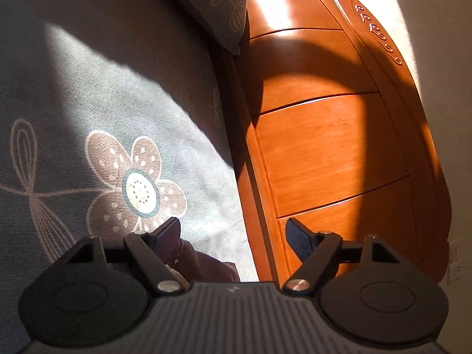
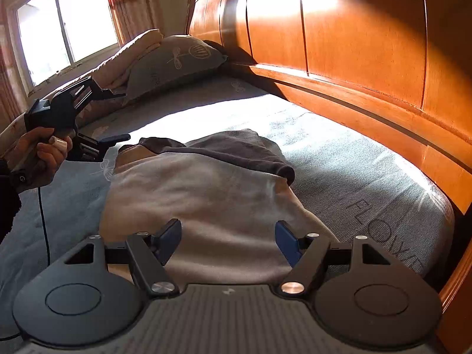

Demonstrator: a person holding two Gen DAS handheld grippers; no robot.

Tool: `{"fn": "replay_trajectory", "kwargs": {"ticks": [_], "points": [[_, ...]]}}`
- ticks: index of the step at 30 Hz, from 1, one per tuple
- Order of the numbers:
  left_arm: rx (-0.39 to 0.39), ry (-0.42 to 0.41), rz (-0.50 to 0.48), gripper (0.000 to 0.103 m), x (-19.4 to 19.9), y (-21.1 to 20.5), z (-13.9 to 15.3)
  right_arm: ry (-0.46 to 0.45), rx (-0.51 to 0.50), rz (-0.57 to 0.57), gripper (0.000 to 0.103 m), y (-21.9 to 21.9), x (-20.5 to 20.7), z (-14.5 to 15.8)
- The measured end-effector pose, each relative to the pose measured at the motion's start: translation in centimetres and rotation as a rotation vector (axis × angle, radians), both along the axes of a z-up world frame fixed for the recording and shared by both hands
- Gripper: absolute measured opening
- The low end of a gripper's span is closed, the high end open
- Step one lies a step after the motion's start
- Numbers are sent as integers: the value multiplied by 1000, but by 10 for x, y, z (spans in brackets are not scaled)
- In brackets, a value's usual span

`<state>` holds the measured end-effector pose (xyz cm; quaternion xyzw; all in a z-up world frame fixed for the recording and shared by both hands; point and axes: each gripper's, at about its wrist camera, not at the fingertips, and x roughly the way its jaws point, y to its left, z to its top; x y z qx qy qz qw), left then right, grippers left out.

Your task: Fold clothes

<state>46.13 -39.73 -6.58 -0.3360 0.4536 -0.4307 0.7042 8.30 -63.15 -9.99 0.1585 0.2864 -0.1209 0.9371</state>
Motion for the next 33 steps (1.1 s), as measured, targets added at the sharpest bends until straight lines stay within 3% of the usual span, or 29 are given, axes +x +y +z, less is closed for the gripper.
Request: {"fn": "replay_trajectory", "kwargs": {"ticks": [2, 5, 7, 10, 12, 14, 21, 25, 33], "points": [[62, -97, -90, 79, -14, -14, 15, -5, 2, 6, 75, 2, 3, 0], [142, -135, -259, 79, -40, -40, 10, -19, 8, 19, 75, 4, 9, 1], [239, -175, -319, 79, -54, -55, -2, -29, 1, 36, 75, 6, 16, 3], [360, -234, -348, 79, -69, -64, -12, -21, 3, 50, 80, 0, 32, 1], [400, -332, -363, 79, -83, -62, 3, 28, 25, 26, 86, -12, 44, -7], [439, -430, -377, 79, -96, -60, 18, 73, 40, -18, 83, -22, 49, -12], [605, -730, -330, 92, -157, -23, 71, 19, 68, -7, 89, -2, 39, 21], [655, -774, -264, 97, -190, 26, 74, 55, 101, -2, 90, 16, 40, 25], [688, -657, -108, 100, -232, 111, 58, 182, 181, 5, 94, 45, 48, -3]]}}
